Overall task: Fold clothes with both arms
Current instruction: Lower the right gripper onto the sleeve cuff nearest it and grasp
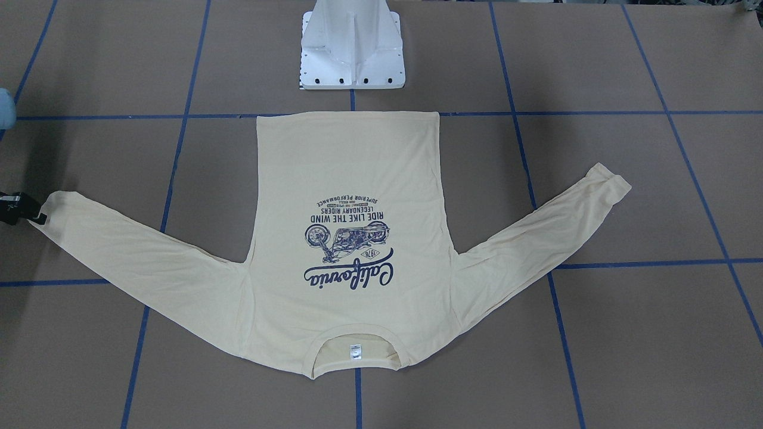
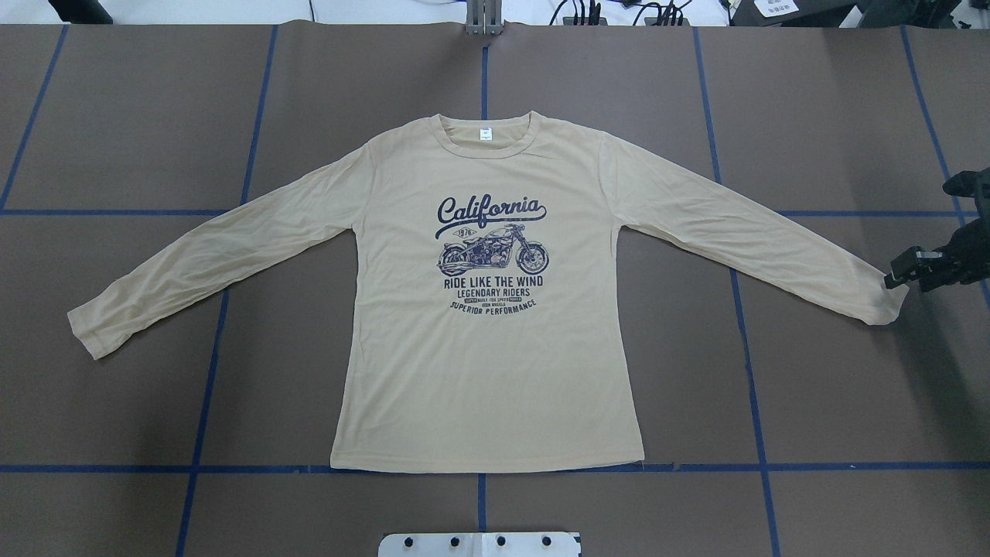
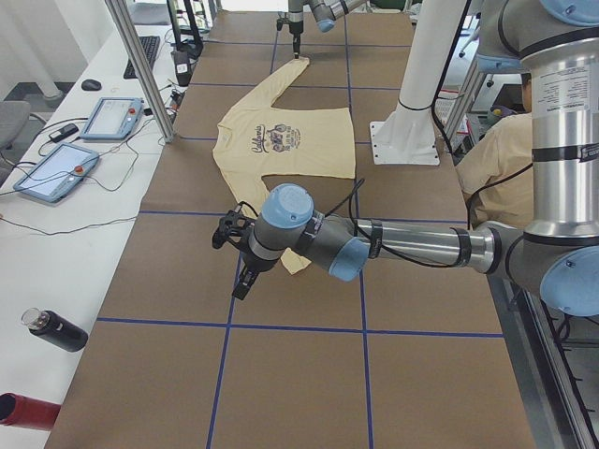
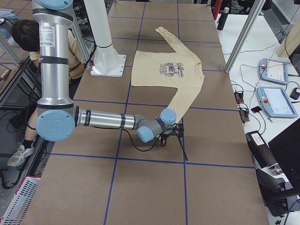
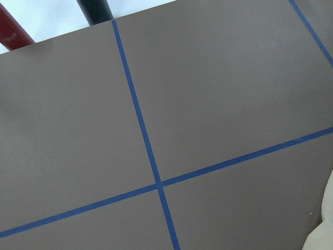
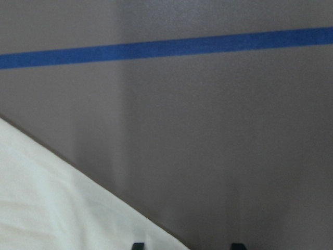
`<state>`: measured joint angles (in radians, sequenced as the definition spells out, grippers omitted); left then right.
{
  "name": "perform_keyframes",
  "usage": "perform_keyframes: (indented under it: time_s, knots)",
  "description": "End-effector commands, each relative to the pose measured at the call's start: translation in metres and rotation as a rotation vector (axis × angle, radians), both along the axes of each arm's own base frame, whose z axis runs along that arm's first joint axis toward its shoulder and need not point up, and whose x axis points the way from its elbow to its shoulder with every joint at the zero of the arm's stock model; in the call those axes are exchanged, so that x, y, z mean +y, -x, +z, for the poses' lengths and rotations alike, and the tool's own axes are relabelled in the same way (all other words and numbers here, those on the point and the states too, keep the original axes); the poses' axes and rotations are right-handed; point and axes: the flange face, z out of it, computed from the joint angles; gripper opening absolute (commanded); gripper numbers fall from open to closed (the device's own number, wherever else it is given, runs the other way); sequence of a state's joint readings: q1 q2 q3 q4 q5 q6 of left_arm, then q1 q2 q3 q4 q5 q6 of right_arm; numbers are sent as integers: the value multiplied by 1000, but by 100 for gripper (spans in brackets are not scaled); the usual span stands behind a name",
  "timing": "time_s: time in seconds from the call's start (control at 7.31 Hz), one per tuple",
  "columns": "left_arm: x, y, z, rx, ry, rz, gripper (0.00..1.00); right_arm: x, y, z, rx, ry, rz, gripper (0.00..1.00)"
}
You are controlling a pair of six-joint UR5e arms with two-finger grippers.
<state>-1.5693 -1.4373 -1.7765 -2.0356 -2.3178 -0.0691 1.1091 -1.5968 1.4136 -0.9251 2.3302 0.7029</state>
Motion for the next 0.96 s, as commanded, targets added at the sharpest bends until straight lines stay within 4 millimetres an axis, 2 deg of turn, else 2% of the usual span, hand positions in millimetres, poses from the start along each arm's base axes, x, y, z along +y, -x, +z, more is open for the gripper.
perform_keyframes:
  time_s: [0.0,0.41,0.55,0.68,0.82]
  knots:
    - [0,0,1,0,2,0,100,1,0,0,-7,4,-4,0]
    - [0,0,2,0,3,0,100,2,1,-3,-30,14,-15,0]
    - [0,0,2,0,3,0,100,1,2,-18,-62,2,-23,0]
    - [0,0,2,1,4,-1,100,-4,2,-43,-103,-16,-32,0]
    - [1,0,2,4,8,-1,100,-26,11,-79,-139,-17,9,0]
